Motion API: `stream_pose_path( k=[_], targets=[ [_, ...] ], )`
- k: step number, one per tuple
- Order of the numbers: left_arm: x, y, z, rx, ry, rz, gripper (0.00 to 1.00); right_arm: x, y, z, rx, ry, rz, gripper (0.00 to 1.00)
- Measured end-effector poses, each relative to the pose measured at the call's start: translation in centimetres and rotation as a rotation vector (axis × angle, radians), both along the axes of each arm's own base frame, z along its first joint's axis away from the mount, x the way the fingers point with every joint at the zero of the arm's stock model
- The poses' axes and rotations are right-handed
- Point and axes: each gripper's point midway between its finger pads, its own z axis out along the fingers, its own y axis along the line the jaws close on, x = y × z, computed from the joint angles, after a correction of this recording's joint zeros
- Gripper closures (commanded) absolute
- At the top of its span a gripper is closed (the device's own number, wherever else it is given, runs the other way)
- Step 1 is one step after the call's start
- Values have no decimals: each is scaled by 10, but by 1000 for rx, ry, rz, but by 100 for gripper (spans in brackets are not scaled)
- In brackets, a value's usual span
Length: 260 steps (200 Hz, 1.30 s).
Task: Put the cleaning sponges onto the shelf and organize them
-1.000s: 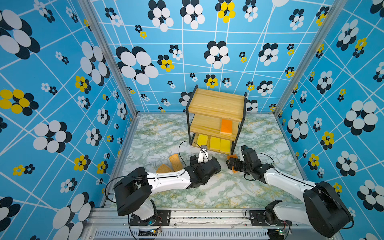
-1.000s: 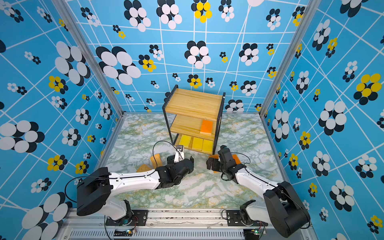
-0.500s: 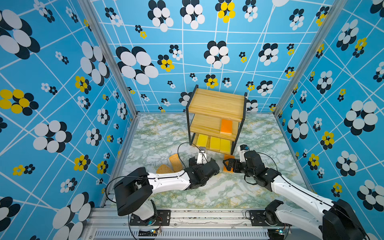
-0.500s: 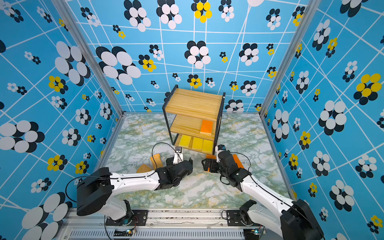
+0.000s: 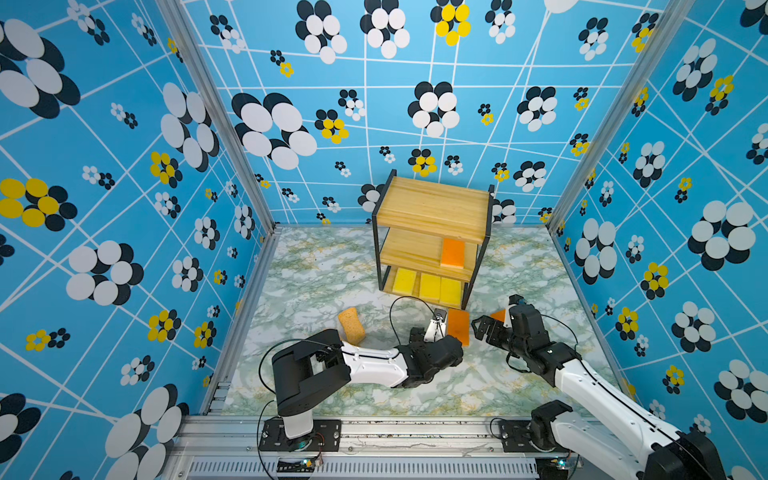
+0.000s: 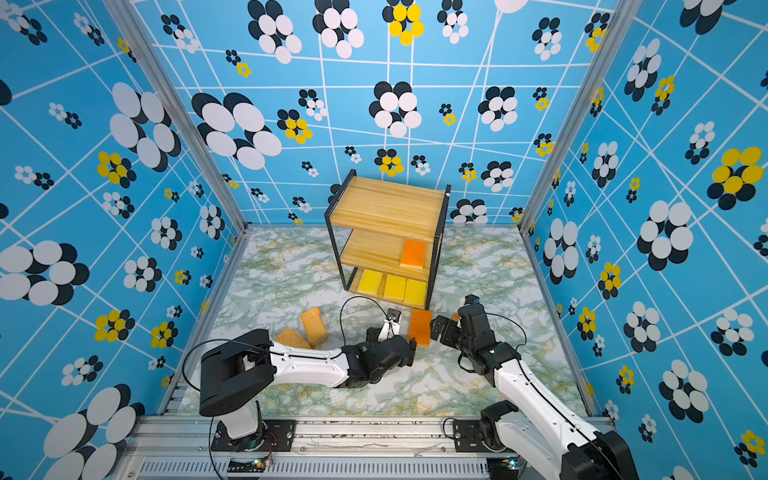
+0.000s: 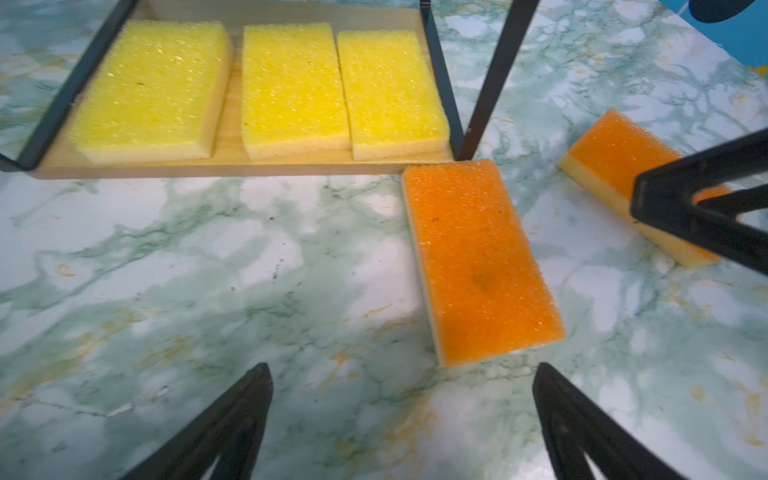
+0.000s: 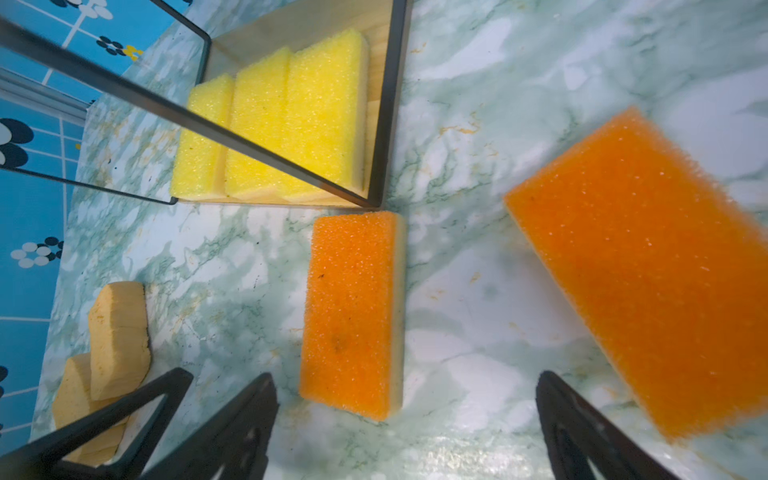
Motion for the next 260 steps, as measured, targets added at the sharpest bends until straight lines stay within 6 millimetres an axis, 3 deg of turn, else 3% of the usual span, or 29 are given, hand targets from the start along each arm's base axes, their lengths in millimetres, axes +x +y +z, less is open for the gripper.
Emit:
stream_pose_path(
  k=[34,70,175,205,238,260],
  targets=[
    [5,-36,5,-24,0,-35,1,-1,-4,-1,8,4,-22,1],
    [9,-53,3,-21,6,-42,1,0,-7,7,23,-26,-38,1],
    [6,-57,-32,43,61,-48,0,-3,-17,9,38,-49,-82,1],
    [5,-59,-38,47,80,-54,10,-3,-19,10,37,-51,-88,1],
    [5,-59,-40,35,101,-50,32,-3,-19,11,39,-58,-90,1],
    [7,-58,-40,25,109,-42,40,-3,-20,12,39,-60,-94,1]
  ],
)
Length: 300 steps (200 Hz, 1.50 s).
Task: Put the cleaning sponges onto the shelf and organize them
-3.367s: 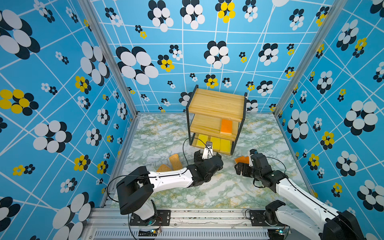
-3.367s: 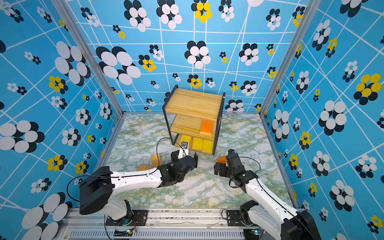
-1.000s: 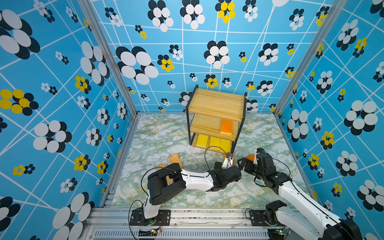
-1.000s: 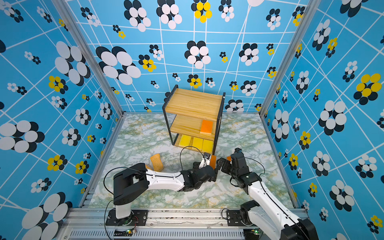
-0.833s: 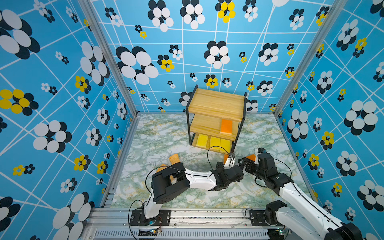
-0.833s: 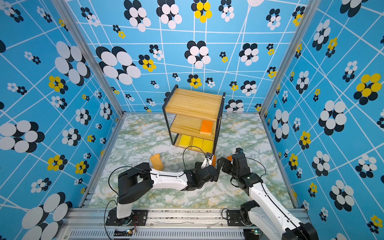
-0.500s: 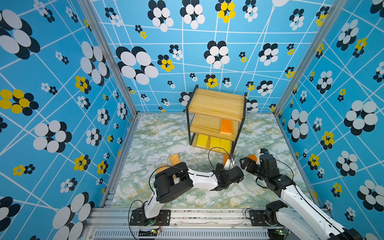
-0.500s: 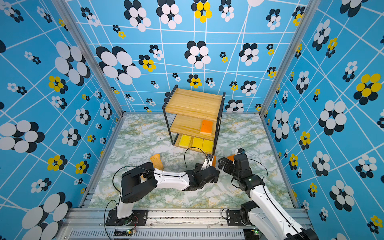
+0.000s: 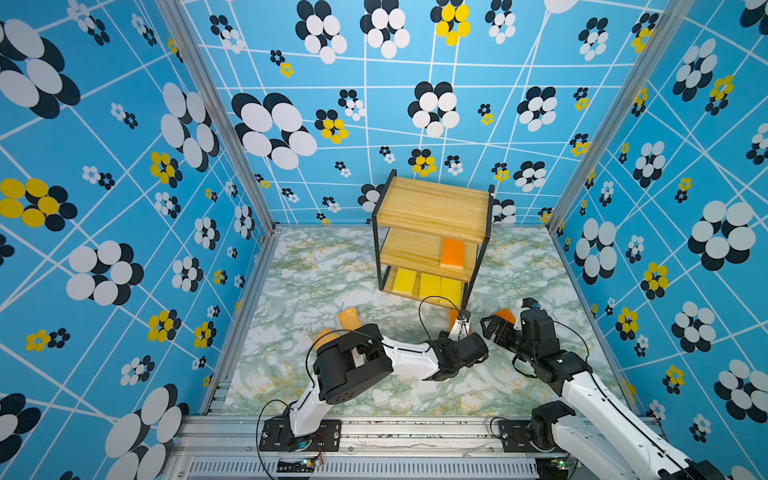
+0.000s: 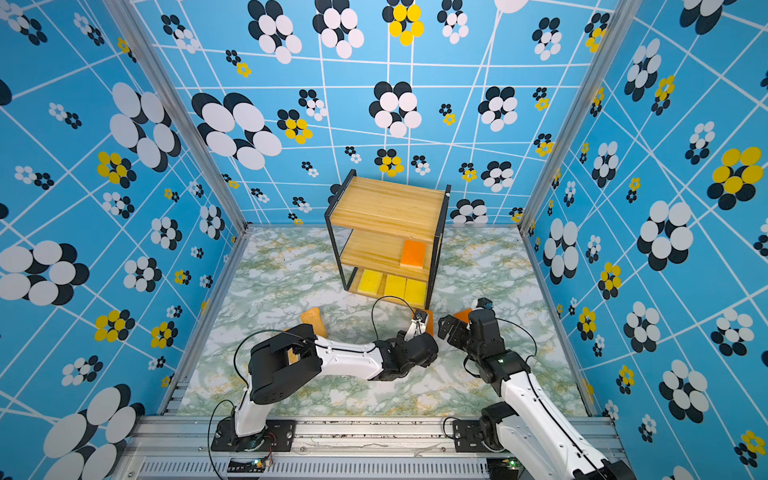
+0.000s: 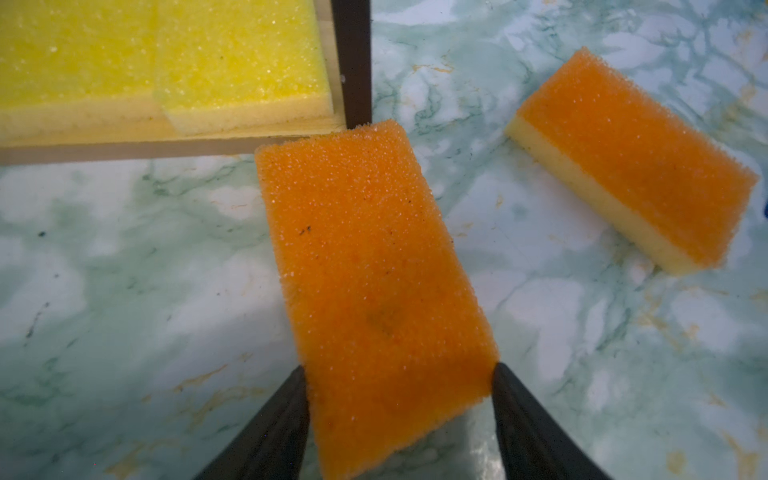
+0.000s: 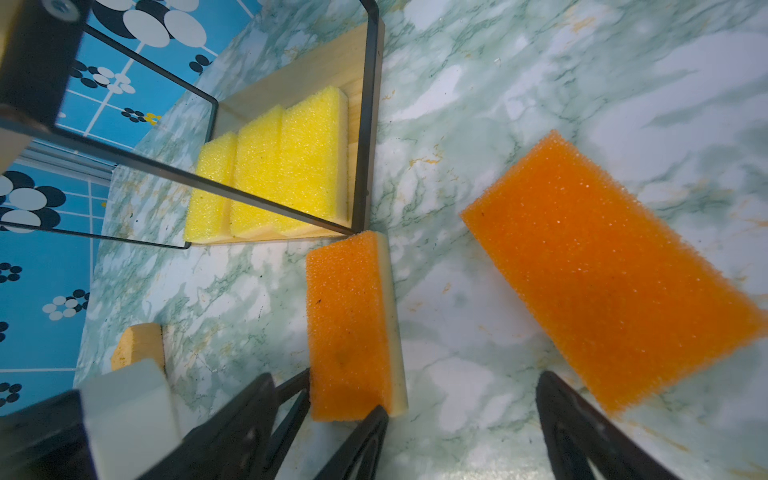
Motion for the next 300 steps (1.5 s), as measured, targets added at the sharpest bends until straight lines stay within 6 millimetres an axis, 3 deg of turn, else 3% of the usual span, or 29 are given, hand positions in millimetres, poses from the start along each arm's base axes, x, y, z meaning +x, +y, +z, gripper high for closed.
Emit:
stream_pose_path(
  k=[61,120,129,145,153,187,197,245,265,300],
  targets=[
    [1,1,0,-3,3,4,55,0,-1,0,0,0,-3,1],
    [2,5,2,0,-1,11,56,0,-1,0,0,0,-5,1],
    [1,6,3,3,-2,9,48,0,-1,0,0,0,-5,1],
    [1,8,3,12,-2,9,18,0,-1,0,0,0,-5,1],
    [1,9,3,17,-2,14,11,0,-1,0,1,1,-4,1],
    [1,13,3,28,-2,23,6,2,14,-6,50,19,64,1],
    [0,15,3,30,-1,22,0,2,20,-10,67,36,86,1],
    [-6,34,4,32,0,45,1,4,41,-18,148,75,171,1],
    [-8,49,10,29,-8,67,1,4,49,-21,181,84,199,1],
    [-6,57,21,7,-27,99,1,0,59,-32,244,114,227,1]
  ],
)
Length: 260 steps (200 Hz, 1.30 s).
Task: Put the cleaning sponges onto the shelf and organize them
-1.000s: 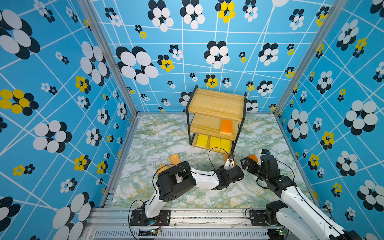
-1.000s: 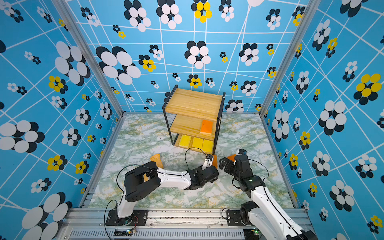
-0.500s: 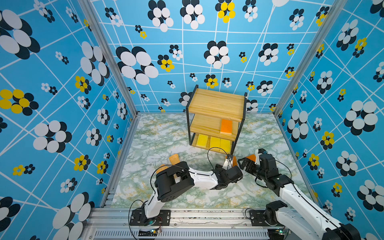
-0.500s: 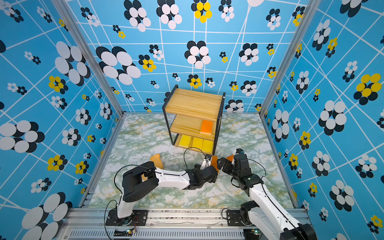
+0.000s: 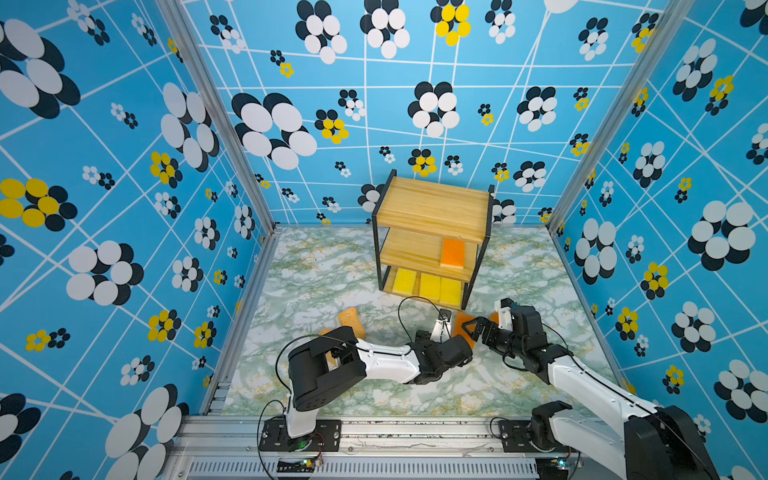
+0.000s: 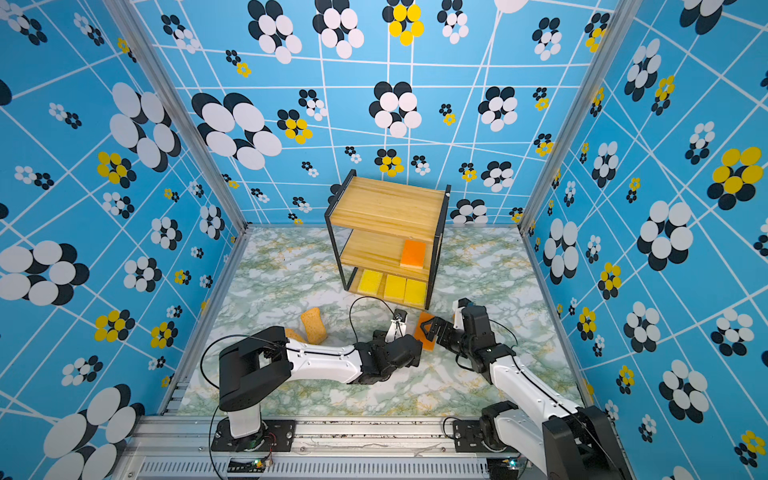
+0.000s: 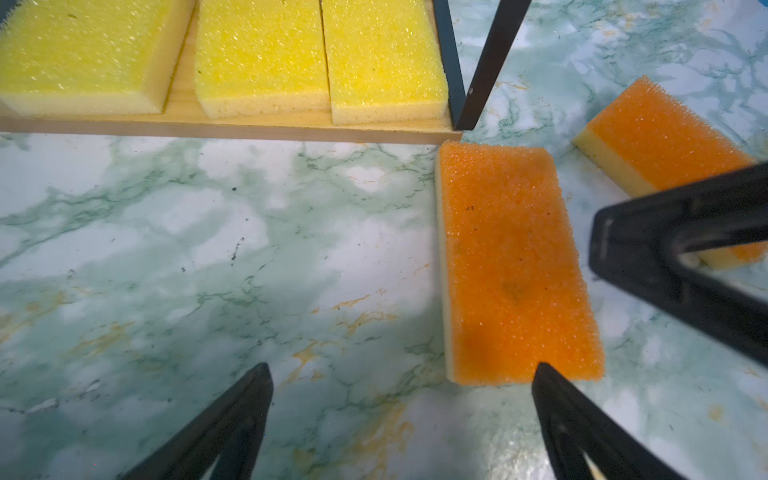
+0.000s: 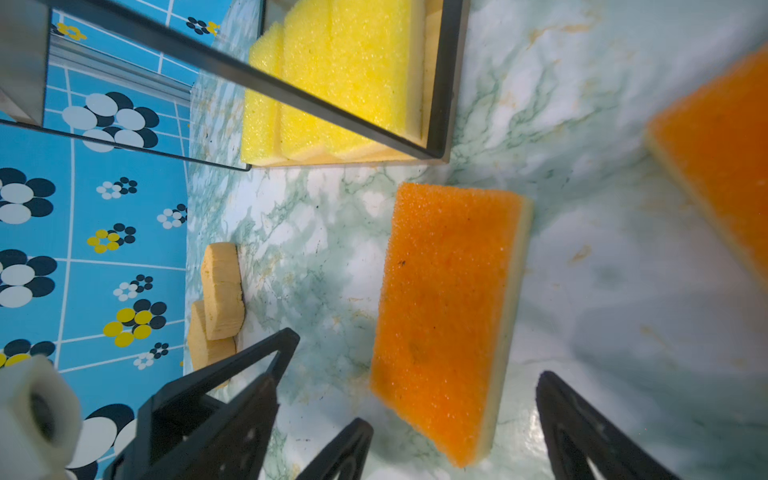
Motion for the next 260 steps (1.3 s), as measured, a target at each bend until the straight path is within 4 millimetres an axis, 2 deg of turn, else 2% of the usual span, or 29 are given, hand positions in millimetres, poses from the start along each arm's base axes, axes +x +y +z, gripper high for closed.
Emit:
stream_pose_path(
  k=[36,69,90,116,143,168,191,212,233,260],
  targets=[
    [-2,8,-4,10,2,11,1,-5,5,-5,31,16,5,1],
    [-3,13,-5,-5,0,16,1,-8,18,-7,47,16,32,1],
    [-5,18,-7,-5,0,19,1,-9,30,-16,58,38,52,1],
    [-6,28,-6,-4,-7,34,1,0,45,-15,96,12,74,2],
    [-9,34,-1,-21,-15,44,1,4,49,-13,112,0,70,2],
    [-11,30,-2,-13,-30,-18,1,2,43,-2,82,-16,59,1],
    [-15,17,3,5,-58,-119,1,7,32,29,64,-88,39,1],
    [-18,5,9,9,-91,-204,1,13,10,52,61,-142,-26,1],
    [-21,-5,15,-6,-123,-273,1,9,-7,54,43,-138,-69,1],
    [-21,-14,17,-18,-144,-333,1,4,-15,46,23,-97,-84,1]
  ],
)
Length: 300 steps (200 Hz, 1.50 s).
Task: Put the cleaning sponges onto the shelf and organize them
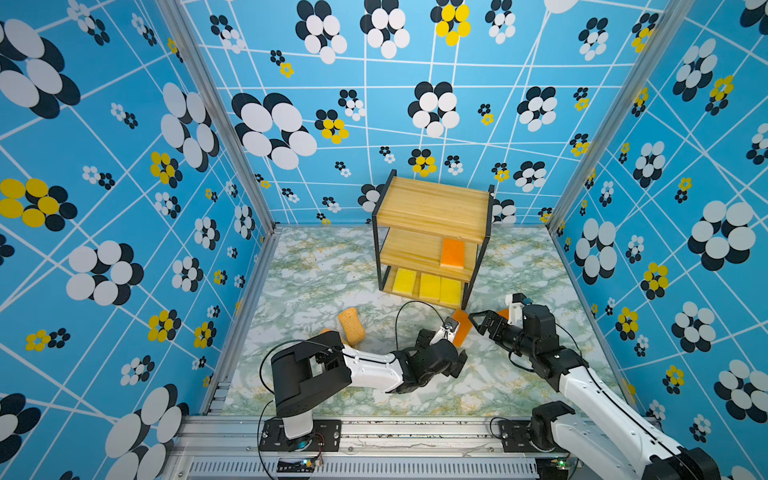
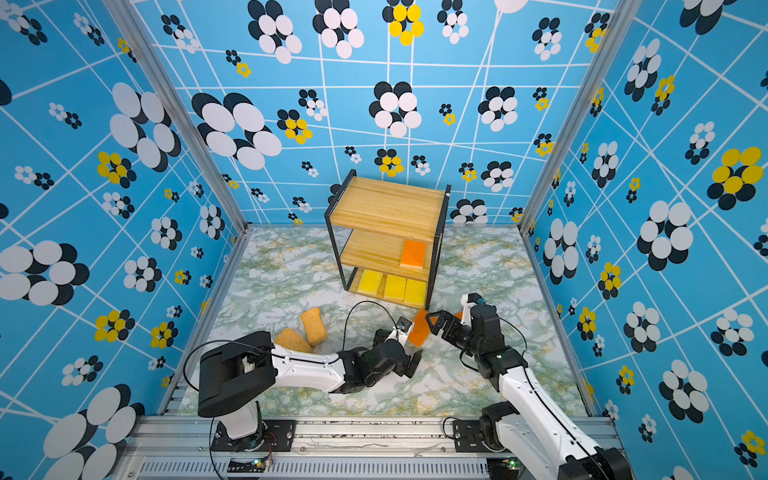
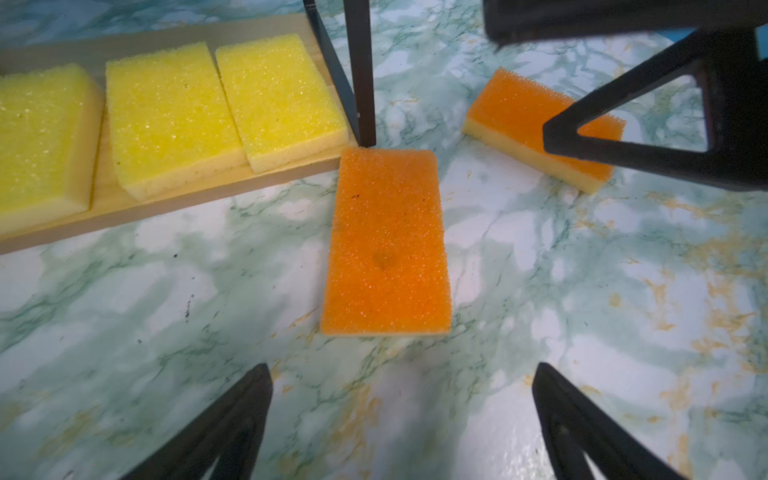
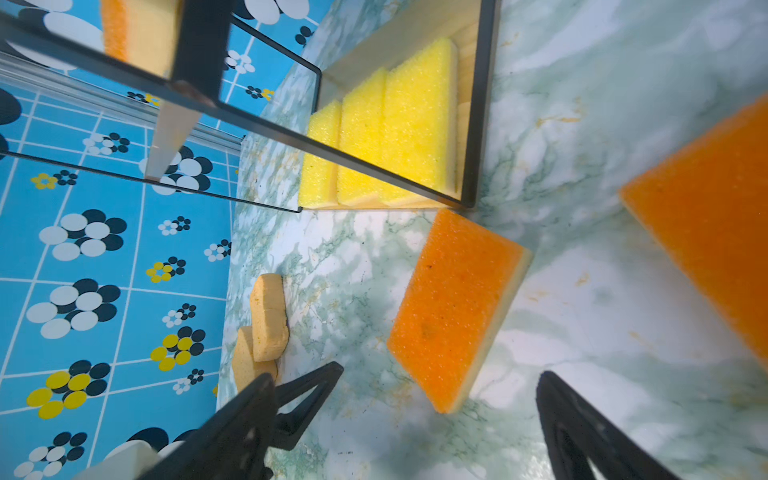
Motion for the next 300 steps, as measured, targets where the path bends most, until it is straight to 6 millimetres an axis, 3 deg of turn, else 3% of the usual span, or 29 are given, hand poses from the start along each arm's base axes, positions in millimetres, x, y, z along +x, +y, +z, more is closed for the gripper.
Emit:
stream_pose_path(
  k=[66,158,300],
  targets=[
    [9,-12,-31,49,18,-34,1,-3,-5,-2,-6,16,-14,1],
    [38,-15,-34,31,29,12,1,-4,-7,7,3,-21,-19,1],
    [59,-13,-43,3,123,33,1,-6,-15,2,-15,-1,-51,1]
  ],
)
